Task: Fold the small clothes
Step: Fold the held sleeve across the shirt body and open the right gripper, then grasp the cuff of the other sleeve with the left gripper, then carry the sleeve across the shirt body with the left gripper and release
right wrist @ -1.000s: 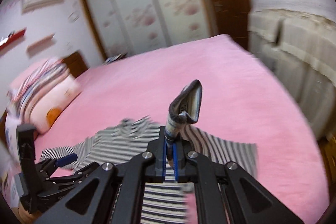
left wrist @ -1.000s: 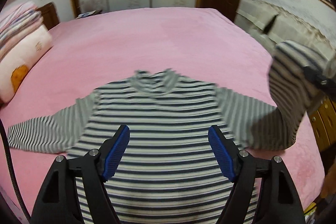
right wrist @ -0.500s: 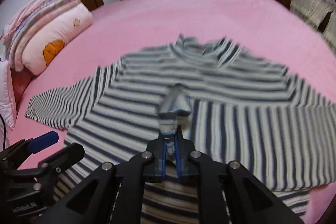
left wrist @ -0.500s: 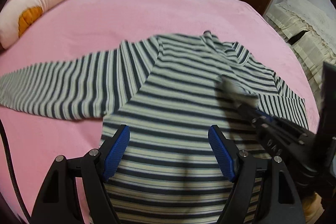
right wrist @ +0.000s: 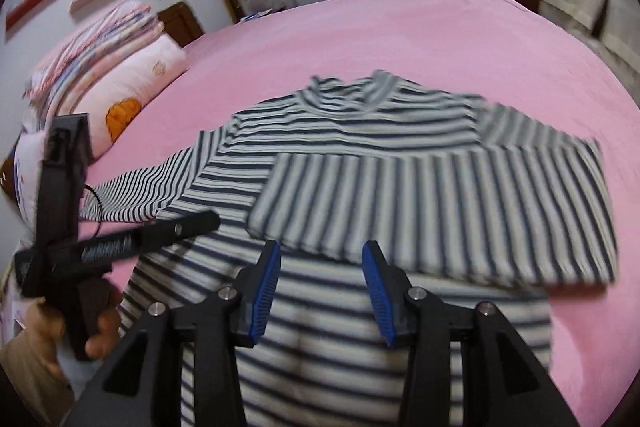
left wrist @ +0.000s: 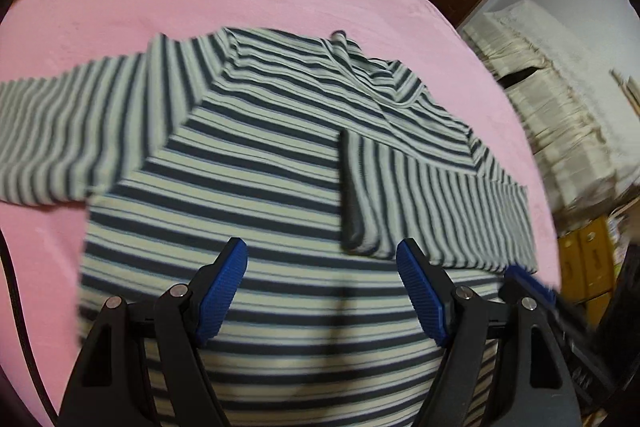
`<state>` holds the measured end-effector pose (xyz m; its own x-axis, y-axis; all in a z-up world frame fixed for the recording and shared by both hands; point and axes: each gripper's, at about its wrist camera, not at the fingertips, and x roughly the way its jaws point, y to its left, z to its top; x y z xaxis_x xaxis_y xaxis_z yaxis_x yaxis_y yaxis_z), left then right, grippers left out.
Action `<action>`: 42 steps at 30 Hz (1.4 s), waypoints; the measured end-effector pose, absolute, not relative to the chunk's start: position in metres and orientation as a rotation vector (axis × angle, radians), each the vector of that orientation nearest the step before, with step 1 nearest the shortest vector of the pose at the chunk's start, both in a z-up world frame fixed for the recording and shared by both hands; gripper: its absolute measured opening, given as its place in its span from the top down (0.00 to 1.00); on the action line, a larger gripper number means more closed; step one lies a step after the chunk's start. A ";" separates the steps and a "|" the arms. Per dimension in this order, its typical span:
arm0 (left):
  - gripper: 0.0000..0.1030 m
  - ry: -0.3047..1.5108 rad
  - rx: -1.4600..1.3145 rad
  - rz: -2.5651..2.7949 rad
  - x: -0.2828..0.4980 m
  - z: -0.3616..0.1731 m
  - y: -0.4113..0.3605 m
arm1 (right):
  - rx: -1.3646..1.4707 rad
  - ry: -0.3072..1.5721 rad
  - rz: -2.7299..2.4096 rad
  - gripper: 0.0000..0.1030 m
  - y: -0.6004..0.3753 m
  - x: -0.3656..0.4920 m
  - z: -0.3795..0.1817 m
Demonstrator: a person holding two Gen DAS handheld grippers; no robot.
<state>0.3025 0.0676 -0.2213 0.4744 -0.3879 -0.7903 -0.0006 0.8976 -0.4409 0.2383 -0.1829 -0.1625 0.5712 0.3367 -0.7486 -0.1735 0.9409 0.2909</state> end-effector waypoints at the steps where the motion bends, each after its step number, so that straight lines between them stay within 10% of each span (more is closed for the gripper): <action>1: 0.28 1.063 -0.438 -0.257 0.306 -0.225 0.065 | 0.215 0.914 0.286 0.59 -0.193 0.230 -0.163; 12: 0.48 1.102 -0.685 -0.319 0.329 -0.262 0.045 | 0.363 0.945 0.222 0.59 -0.249 0.184 -0.189; 20: 0.86 1.146 -0.624 -0.292 0.341 -0.260 0.025 | 0.377 0.963 0.190 0.59 -0.265 0.175 -0.202; 42: 0.91 0.650 -0.116 -0.039 0.375 -0.087 0.021 | 0.220 0.927 -0.016 0.59 -0.315 0.213 -0.198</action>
<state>0.3751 0.0213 -0.0873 0.7954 -0.0725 -0.6018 -0.0004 0.9927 -0.1202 0.2134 -0.3155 -0.1978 0.6020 0.0812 -0.7944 0.1079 0.9774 0.1817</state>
